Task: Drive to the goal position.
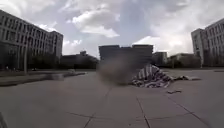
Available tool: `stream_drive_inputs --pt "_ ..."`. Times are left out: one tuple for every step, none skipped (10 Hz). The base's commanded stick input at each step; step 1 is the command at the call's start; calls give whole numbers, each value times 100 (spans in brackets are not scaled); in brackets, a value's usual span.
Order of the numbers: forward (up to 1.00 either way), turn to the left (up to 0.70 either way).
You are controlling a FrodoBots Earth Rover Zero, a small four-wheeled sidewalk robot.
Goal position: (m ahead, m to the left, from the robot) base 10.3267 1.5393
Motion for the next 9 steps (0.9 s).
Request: stream_drive_inputs --pt "70 0" --pt "70 0" --pt "70 0" --pt "70 0" --pt "70 0" --pt "70 0" --pt "70 0" --pt "70 0" --pt "70 0"
